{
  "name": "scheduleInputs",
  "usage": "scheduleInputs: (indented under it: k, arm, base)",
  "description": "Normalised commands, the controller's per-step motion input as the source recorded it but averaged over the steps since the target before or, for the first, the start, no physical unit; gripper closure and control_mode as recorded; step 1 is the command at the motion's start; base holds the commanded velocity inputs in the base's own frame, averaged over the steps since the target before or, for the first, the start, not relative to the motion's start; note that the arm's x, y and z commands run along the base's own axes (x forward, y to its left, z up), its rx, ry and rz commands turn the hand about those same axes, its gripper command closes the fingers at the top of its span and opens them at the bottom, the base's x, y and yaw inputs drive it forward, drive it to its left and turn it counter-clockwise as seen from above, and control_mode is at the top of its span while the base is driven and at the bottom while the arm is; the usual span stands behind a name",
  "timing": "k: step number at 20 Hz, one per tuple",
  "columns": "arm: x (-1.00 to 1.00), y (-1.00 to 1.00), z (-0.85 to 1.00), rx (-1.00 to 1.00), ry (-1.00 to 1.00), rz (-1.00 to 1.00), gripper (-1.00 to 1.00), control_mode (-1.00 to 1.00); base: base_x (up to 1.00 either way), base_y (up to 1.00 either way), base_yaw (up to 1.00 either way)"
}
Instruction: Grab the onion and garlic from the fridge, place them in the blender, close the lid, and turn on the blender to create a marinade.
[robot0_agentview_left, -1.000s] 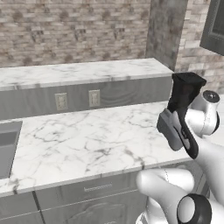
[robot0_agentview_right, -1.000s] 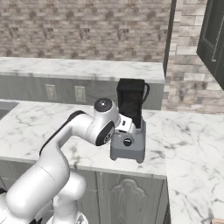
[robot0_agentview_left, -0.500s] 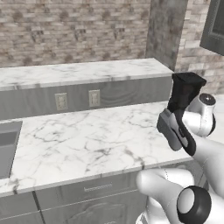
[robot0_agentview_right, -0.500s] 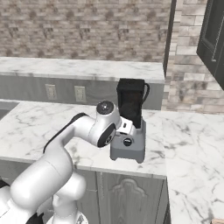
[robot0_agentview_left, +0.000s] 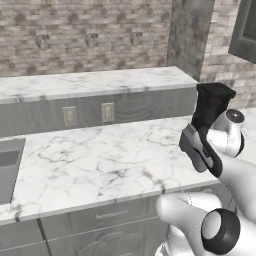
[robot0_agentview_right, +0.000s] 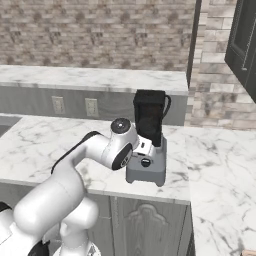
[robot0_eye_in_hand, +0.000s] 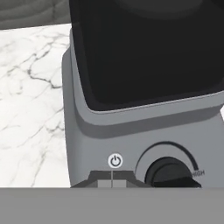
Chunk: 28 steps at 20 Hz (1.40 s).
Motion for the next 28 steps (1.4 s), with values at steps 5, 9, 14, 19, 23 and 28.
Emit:
scheduleInputs:
  k: [5, 9, 14, 19, 23, 28]
  arm:
    - [0.09, 0.00, 0.00, 0.00, 0.00, 0.00, 1.00, -1.00]
    - [0.06, 0.00, 0.00, 0.00, 0.00, 0.00, 1.00, -1.00]
    - [0.01, -0.01, -0.06, 0.00, 0.00, 0.00, 1.00, -1.00]
    - [0.00, -0.02, -0.14, 0.00, 0.00, 0.00, 1.00, -1.00]
    - [0.02, 0.00, -0.08, 0.00, 0.00, 0.00, 1.00, -1.00]
    - [0.01, 0.00, -0.05, 0.00, 0.00, 0.00, 1.00, -1.00]
  base:
    - [0.00, 0.00, 0.00]
    - [0.00, 0.00, 0.00]
    - [0.00, 0.00, 0.00]
    - [0.00, 0.00, 0.00]
    - [0.00, 0.00, 0.00]
    - [0.00, 0.00, 0.00]
